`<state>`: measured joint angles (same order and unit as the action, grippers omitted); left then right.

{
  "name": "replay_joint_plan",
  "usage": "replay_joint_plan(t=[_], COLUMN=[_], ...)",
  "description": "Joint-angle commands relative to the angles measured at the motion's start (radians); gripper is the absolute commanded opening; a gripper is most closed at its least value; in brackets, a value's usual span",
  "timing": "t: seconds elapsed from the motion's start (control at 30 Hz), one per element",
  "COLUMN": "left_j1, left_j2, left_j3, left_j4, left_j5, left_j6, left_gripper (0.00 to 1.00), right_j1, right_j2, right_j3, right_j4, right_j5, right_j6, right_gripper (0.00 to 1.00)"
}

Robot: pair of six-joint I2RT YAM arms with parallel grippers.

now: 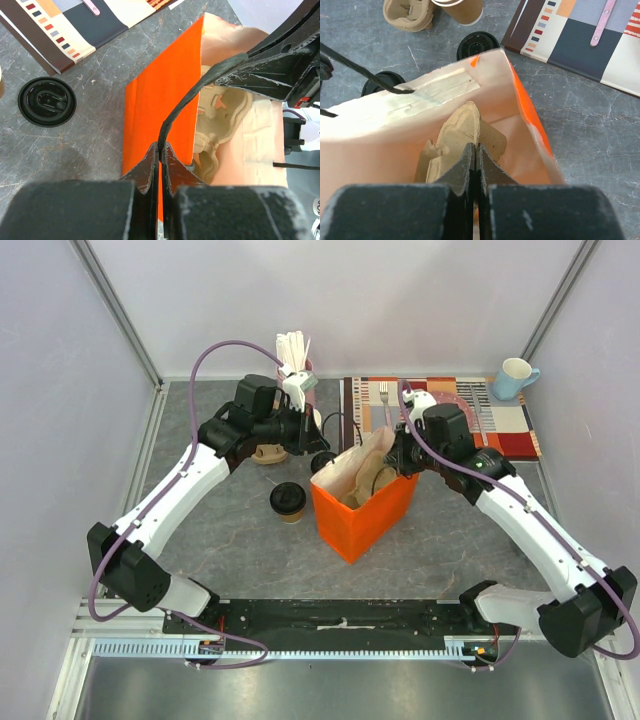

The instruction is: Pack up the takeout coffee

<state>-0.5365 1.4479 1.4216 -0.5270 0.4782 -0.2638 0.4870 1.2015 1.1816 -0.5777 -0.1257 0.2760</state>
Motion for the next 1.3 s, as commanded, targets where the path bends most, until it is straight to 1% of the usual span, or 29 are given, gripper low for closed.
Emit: replay_joint_plan(t=[0.0,0.2,0.27,0.37,0.5,0.6,0.67,0.7,0.8,0.83,0.93,1.03,1.17,1.27], left_j1=[-0.005,-0.006,-0.008,-0.013,-0.026,-0.051,-0.078,-0.086,-0.114,-0.118,-0.118,-0.120,-0.118,-0.118], left_j2=[-0.030,-0.027,-0.027,-0.030,-0.041,-0.060,-0.073,-0.078,-0.089,-0.087,-0.073,-0.072,-0.060,-0.063], left_j3=[-0.004,0.005,0.005,0.007,0.010,0.013,0.016,0.025,0.051,0.060,0.066,0.037,0.083,0.089], left_j4=[0.007,0.007,0.002,-0.010,-0.047,-0.086,-0.108,-0.134,-0.200,-0.221,-0.271,-0.272,-0.286,-0.284], left_j5=[0.020,0.023,0.026,0.045,0.086,0.138,0.161,0.175,0.168,0.168,0.183,0.198,0.177,0.171], left_j6=[-0.005,-0.005,-0.003,-0.005,0.004,0.041,0.069,0.107,0.216,0.239,0.291,0.287,0.281,0.288], left_gripper=[0.02,0.02,0.02,0.02,0.02,0.02,0.02,0.02,0.02,0.02,0.02,0.02,0.02,0.02], right_j1=[0.002,0.012,0.022,0.038,0.044,0.048,0.054,0.058,0.068,0.073,0.082,0.087,0.088,0.090], right_j2=[0.032,0.064,0.066,0.066,0.050,0.006,-0.029,-0.064,-0.147,-0.169,-0.244,-0.289,-0.264,-0.252], right_j3=[-0.027,-0.027,-0.013,0.019,0.026,-0.025,-0.091,-0.114,-0.207,-0.247,-0.298,-0.323,-0.290,-0.264], right_j4=[0.022,0.019,0.009,-0.020,-0.065,-0.077,-0.051,-0.021,0.050,0.062,0.081,0.084,0.070,0.061], right_j5=[0.014,0.041,0.046,0.014,-0.025,-0.015,-0.017,-0.018,-0.017,-0.015,0.000,-0.006,-0.055,-0.068], right_j6=[-0.049,-0.103,-0.144,-0.213,-0.232,-0.219,-0.201,-0.175,-0.126,-0.115,-0.103,-0.129,-0.161,-0.184], right_gripper=[0.00,0.00,0.00,0.00,0.00,0.00,0.00,0.00,0.00,0.00,0.00,0.00,0.00,0.00])
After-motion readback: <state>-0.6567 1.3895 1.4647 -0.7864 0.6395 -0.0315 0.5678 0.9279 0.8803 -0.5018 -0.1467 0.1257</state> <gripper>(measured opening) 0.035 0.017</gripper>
